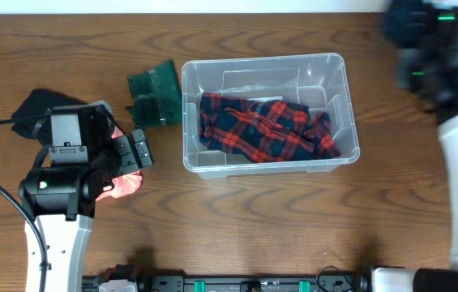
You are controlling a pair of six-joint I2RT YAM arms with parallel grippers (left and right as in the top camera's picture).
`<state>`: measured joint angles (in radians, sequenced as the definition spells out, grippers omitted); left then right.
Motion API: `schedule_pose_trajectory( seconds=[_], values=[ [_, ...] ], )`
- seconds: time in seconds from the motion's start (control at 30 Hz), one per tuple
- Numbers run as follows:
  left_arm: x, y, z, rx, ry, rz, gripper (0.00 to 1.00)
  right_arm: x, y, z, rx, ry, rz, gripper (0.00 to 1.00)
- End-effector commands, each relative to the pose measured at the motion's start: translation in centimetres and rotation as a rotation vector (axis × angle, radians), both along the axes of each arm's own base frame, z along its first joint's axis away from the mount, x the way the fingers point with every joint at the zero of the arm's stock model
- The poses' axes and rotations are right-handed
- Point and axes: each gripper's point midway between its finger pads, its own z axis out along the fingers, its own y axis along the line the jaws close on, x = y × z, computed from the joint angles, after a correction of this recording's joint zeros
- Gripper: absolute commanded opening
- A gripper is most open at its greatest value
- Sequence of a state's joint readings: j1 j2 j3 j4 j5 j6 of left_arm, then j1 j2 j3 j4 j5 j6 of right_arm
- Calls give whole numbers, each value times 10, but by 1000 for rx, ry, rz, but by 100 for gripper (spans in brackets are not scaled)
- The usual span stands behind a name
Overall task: Pack container
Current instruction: 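Move the right gripper right and grasp the black garment, then drop the black garment into the bin over the plaid shirt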
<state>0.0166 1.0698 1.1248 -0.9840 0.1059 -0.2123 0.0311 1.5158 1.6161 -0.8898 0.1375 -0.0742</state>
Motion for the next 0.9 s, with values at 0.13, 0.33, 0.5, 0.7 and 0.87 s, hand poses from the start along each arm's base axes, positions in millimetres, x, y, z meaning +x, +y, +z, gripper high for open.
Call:
schedule_pose_trajectory(
  seconds=[0.13,0.33,0.5,0.7,0.87],
  values=[
    [4,-2,9,-4,-25,-14,98,-9,130,-47,-46,129,341,1],
    [3,-2,9,-4,-24,-14,98,-3,167,-124,-117,304,414,1],
    [3,-2,9,-4,-24,-14,98,-2,171,-187,-159,452,437,1],
    [3,-2,9,-4,-24,-14,98,-9,164,-173,-182,458,422,99],
    [3,-2,9,-4,-24,-14,98,-1,124,-83,-262,228,289,99]
  ],
)
